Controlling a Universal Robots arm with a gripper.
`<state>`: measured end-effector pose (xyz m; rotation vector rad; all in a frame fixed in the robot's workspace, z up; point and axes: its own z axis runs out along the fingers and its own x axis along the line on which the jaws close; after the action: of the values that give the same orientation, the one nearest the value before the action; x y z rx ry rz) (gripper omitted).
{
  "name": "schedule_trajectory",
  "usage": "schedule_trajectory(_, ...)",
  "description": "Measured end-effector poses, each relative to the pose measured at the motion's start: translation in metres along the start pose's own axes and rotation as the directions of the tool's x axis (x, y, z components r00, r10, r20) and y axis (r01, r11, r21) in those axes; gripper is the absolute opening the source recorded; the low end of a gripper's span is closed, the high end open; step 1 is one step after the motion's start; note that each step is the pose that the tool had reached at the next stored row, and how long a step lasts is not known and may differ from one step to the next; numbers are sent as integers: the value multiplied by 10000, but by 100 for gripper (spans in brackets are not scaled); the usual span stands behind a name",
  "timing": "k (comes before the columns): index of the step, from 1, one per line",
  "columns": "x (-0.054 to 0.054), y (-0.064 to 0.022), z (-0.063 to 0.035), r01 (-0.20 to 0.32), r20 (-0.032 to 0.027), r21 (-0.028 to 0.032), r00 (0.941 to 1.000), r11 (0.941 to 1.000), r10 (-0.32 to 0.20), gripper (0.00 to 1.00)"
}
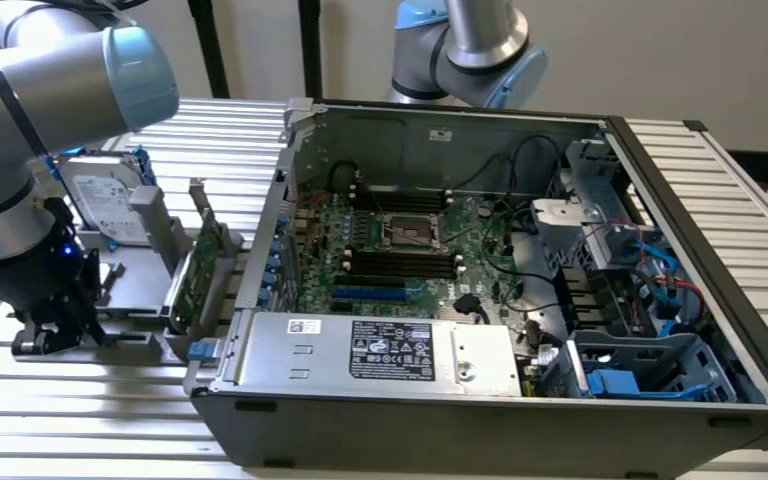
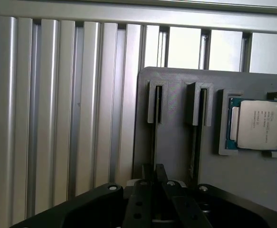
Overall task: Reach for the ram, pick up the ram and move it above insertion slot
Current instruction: 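Pick up the ram and move it above insertion slot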
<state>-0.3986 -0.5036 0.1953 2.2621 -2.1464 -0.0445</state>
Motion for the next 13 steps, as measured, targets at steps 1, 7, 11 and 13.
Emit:
schedule_trajectory(1,0,0,0,0,0,0,10000,10000,0,14)
schedule_trajectory(7,0,0,0,-5,1,0,10000,10000,5,14)
schedule_trajectory(11,0,0,-6,-19,2,2,10000,10000,19,14)
schedule_trajectory(13,0,1,-15,-29,1,0,10000,10000,29,14)
